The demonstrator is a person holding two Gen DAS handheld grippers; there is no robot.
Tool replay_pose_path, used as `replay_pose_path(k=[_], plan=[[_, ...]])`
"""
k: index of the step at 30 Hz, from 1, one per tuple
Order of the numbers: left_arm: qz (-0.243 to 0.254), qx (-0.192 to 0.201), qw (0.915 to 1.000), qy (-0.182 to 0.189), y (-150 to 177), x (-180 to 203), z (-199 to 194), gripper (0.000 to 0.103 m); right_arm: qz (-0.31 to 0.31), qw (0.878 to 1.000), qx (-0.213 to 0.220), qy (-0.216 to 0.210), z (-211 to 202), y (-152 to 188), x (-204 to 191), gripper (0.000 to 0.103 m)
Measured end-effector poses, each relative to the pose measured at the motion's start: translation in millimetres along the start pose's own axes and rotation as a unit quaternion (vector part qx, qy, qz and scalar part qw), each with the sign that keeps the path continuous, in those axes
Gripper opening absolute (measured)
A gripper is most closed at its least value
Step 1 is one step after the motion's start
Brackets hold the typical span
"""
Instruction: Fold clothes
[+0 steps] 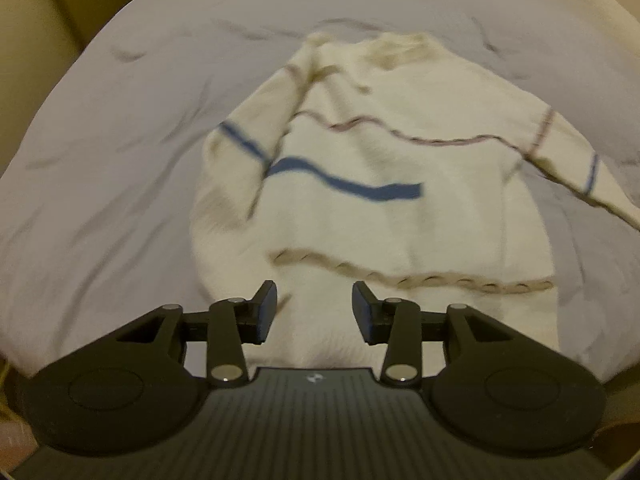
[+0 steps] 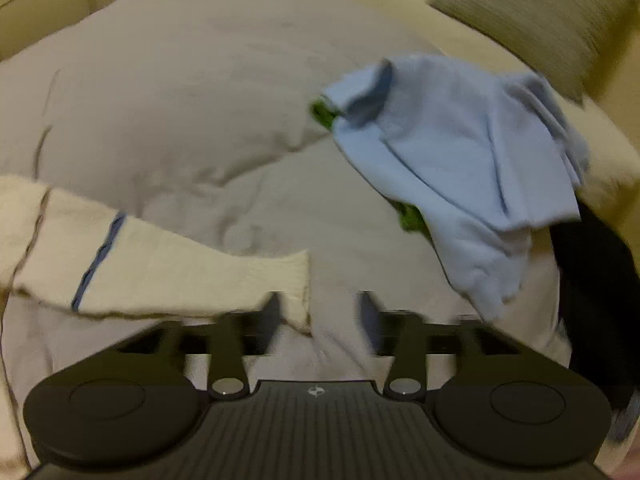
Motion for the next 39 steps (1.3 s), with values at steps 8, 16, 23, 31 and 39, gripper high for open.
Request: replay_pose_path(k=[8,16,23,31,39], plan=[[-0.099,-0.018,0.9948,-0.018,6.0,-56.1,23.3,0.047,-0.028,0.982,-0.14,-0.124,-16.9,93.0,-71.2,0.077],[-0.145,-0.042,0.9885,0.012,-38.4,-103.1,98.4,0.057,-0.104,0.956,-0.201,-0.188,-74.1,171.7,-177.8,0.08],[-0.112,-0.096,0.9869,0.067,-68.6,-133.9,172.7,0.004,-0.036,0.972,-0.196,-0.124,-85.8,188.7,-194.9,0.087],[-0.129,0.014,0.9904,-0.048,-127.2,-312.0,129.1,0.004,0.001,0.976,-0.204,-0.081,-93.6,212.6,-225.8,0.087],[-0.134,-0.016,0.9776,-0.161,-133.0,-424.4,139.8,0.025,-0.007,0.976,-0.196,-0.089,-97.3,215.3,-251.7,0.087]])
Point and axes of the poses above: each gripper's, at about its wrist camera, not at the fingertips, and z roughly the way its jaws point, x to its right, y to its underside, the point moved 2 cm from there along z, roughly the way its jaws point, and after that the axes turned 9 degrees about z, right-handed, at the moved point
